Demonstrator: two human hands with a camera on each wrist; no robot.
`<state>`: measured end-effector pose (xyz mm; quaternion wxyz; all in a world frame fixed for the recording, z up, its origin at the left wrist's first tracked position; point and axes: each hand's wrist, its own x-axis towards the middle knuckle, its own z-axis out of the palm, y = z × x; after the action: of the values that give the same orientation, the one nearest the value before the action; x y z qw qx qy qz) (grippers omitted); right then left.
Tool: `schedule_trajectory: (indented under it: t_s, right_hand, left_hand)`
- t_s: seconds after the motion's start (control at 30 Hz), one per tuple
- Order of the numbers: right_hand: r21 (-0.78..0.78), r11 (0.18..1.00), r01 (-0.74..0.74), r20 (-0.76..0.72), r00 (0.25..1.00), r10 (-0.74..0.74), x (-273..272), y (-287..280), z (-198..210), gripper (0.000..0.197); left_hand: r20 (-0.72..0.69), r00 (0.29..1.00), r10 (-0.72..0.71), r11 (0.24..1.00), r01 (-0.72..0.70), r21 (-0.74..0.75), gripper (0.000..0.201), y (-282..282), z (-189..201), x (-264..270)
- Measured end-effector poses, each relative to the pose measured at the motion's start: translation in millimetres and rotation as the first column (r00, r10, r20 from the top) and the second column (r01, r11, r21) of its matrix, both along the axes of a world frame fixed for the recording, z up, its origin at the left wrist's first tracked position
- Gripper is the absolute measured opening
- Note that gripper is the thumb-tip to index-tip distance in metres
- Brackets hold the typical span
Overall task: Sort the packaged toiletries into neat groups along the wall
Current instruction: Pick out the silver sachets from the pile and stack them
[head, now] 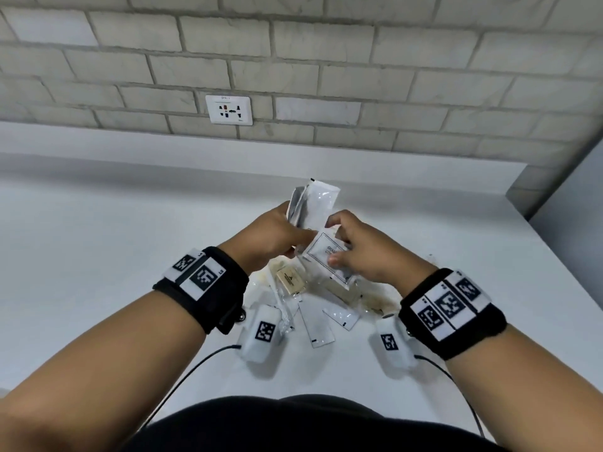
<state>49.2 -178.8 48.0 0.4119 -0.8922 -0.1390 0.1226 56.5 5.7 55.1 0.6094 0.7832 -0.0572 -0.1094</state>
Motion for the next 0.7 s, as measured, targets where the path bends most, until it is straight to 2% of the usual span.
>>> schedule_trajectory:
  t_s: [0.03, 0.07, 0.1, 0.13, 0.17, 0.2, 0.23, 0.27, 0.3, 0.33, 0.4, 0.43, 0.47, 0.6, 0.7]
  right_hand:
    - [-0.010, 1.000, 0.021, -0.010, 1.000, -0.021, -1, -3, -5, 0.043]
    - [-0.010, 0.999, 0.044, 0.006, 0.999, -0.044, -1, -9, -7, 0.038]
    - [0.053, 0.996, 0.072, 0.013, 0.997, -0.073, -1, -13, -10, 0.028]
    - [0.203, 0.974, 0.103, -0.028, 0.995, -0.099, 0, -19, -11, 0.021]
    - [0.415, 0.899, 0.140, -0.107, 0.989, -0.105, 1, -23, -11, 0.022]
    - [0.597, 0.783, 0.174, -0.178, 0.981, -0.082, 3, -25, -10, 0.030]
    - [0.709, 0.681, 0.181, -0.212, 0.976, -0.039, 6, -26, -8, 0.044]
    - [0.759, 0.631, 0.159, -0.211, 0.977, 0.008, 7, -24, -4, 0.057]
    - [0.773, 0.622, 0.123, -0.194, 0.980, 0.048, 8, -19, 0, 0.063]
    - [0.758, 0.646, 0.089, -0.171, 0.983, 0.065, 7, -12, 3, 0.061]
    - [0.728, 0.679, 0.094, -0.148, 0.989, 0.022, 7, -2, 7, 0.037]
    - [0.719, 0.682, 0.133, -0.146, 0.988, -0.038, 9, 0, 9, 0.023]
    - [0.706, 0.687, 0.172, -0.144, 0.985, -0.100, 10, 0, 10, 0.017]
    - [0.678, 0.686, 0.265, -0.145, 0.963, -0.228, 18, -13, 10, 0.017]
    - [0.702, 0.633, 0.326, -0.196, 0.943, -0.268, 23, -20, 8, 0.013]
  left_hand:
    - [-0.043, 0.999, 0.015, 1.000, -0.016, -0.024, 0.016, 3, -3, 0]
    - [-0.108, 0.994, 0.023, 0.996, -0.032, -0.078, 0.016, 6, -7, 0]
    - [-0.193, 0.981, 0.013, 0.985, -0.046, -0.167, 0.022, 11, -10, -1]
    - [-0.285, 0.958, -0.027, 0.959, -0.055, -0.277, 0.033, 15, -14, -1]
    - [-0.366, 0.924, -0.107, 0.920, -0.048, -0.390, 0.044, 19, -16, -1]
    - [-0.421, 0.880, -0.220, 0.868, -0.020, -0.496, 0.052, 22, -19, 0]
    - [-0.441, 0.829, -0.345, 0.810, 0.025, -0.586, 0.057, 23, -20, -1]
    - [-0.437, 0.771, -0.462, 0.752, 0.080, -0.654, 0.057, 21, -21, -2]
    - [-0.420, 0.716, -0.558, 0.701, 0.135, -0.700, 0.053, 18, -21, -3]
    - [-0.400, 0.669, -0.627, 0.661, 0.184, -0.728, 0.048, 13, -20, -5]
    - [-0.386, 0.627, -0.676, 0.641, 0.243, -0.728, 0.045, 6, -19, -8]
    - [-0.393, 0.637, -0.663, 0.659, 0.248, -0.710, 0.046, 4, -18, -9]
    - [-0.402, 0.661, -0.633, 0.685, 0.238, -0.688, 0.046, 4, -18, -10]
    - [-0.422, 0.811, -0.404, 0.845, 0.155, -0.511, 0.027, 7, -15, -14]
    - [-0.403, 0.867, -0.292, 0.881, 0.080, -0.467, 0.027, 8, -15, -16]
